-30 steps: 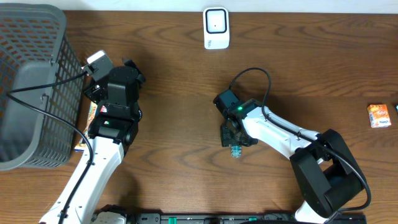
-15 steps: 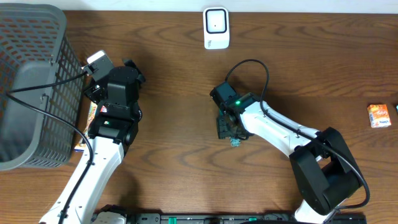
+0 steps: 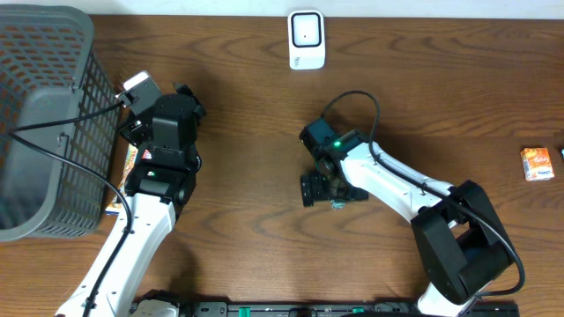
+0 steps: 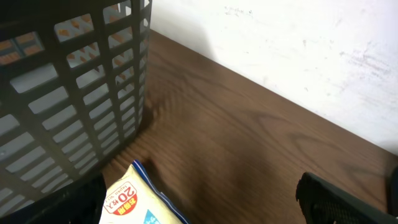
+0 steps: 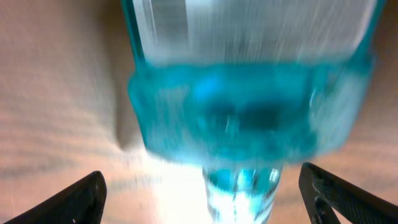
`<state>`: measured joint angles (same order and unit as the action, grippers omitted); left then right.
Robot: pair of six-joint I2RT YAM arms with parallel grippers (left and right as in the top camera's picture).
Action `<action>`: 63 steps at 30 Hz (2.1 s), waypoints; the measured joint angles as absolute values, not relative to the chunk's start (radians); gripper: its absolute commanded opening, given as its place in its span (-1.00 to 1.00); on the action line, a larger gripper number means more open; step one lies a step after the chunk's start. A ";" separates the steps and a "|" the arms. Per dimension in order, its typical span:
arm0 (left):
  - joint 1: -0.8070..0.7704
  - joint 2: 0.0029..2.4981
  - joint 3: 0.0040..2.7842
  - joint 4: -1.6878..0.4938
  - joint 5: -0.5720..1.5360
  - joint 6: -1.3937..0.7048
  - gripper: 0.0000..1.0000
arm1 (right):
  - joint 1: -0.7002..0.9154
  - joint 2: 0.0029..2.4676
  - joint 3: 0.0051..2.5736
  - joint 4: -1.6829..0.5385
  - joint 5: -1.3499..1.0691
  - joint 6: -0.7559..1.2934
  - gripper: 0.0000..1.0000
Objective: Scan the item barcode
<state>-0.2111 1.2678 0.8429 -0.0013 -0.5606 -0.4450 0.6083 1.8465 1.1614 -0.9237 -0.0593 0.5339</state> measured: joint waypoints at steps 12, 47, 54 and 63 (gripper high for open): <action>-0.211 1.268 0.843 -0.014 -0.561 -0.445 0.96 | 0.586 1.847 1.162 -0.962 0.017 0.579 0.43; -0.211 1.268 0.843 -0.077 -0.561 -0.445 0.96 | 0.569 1.806 1.228 -0.876 0.026 0.437 -0.73; -0.211 1.268 0.843 -0.078 -0.561 -0.445 0.95 | 0.569 1.685 1.324 -0.980 0.112 0.316 -0.64; -0.211 1.268 0.843 -0.078 -0.561 -0.445 0.96 | 0.569 1.644 1.330 -1.001 0.126 0.317 -0.46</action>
